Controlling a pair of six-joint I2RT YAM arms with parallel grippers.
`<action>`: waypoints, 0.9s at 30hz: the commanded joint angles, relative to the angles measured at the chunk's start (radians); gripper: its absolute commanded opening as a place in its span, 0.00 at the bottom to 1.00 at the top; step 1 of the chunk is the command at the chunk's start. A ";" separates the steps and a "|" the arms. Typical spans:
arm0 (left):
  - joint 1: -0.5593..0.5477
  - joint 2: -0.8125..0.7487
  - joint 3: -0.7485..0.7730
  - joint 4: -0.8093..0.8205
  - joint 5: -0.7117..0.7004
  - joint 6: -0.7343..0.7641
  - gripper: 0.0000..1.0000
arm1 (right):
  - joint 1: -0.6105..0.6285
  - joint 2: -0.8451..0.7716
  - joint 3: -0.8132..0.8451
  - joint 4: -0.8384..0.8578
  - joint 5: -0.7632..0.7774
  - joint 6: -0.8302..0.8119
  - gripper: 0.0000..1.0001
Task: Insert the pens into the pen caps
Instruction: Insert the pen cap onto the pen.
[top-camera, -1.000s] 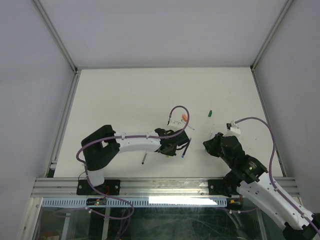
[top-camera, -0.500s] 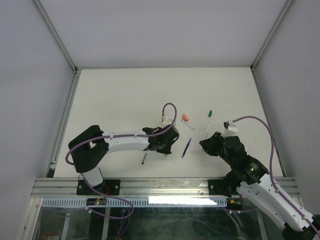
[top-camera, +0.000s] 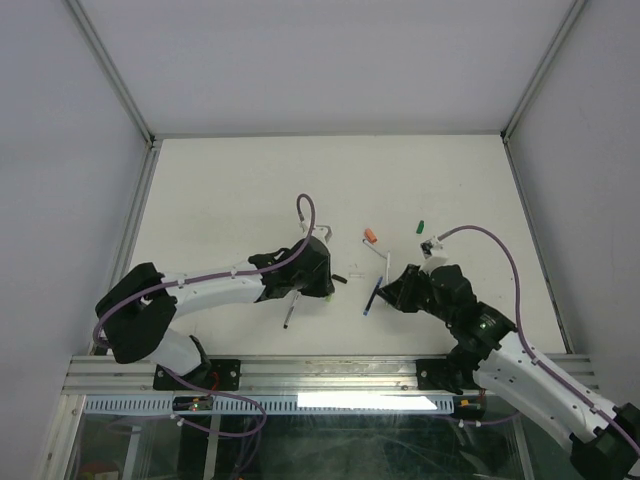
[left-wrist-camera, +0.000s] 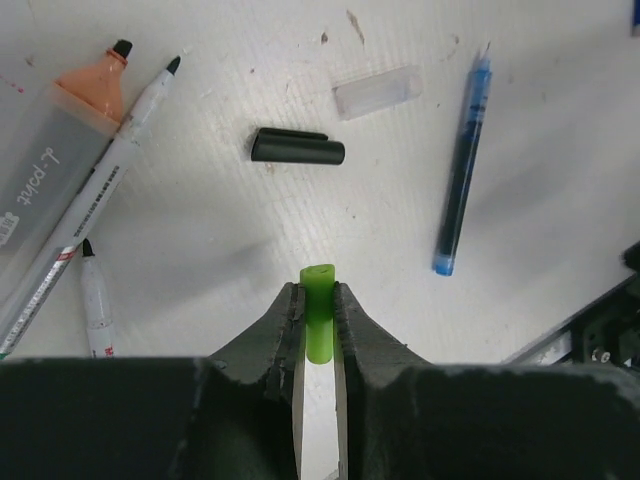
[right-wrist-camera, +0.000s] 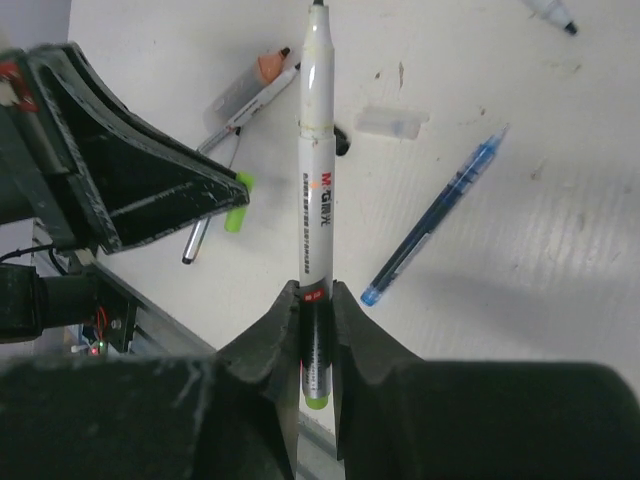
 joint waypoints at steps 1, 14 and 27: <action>0.038 -0.074 -0.038 0.141 0.059 -0.021 0.00 | 0.023 0.031 -0.042 0.195 -0.086 0.066 0.00; 0.059 -0.195 -0.126 0.331 0.059 -0.100 0.00 | 0.337 0.120 -0.159 0.445 0.115 0.313 0.00; 0.061 -0.228 -0.180 0.408 0.065 -0.142 0.00 | 0.574 0.343 -0.144 0.679 0.317 0.366 0.00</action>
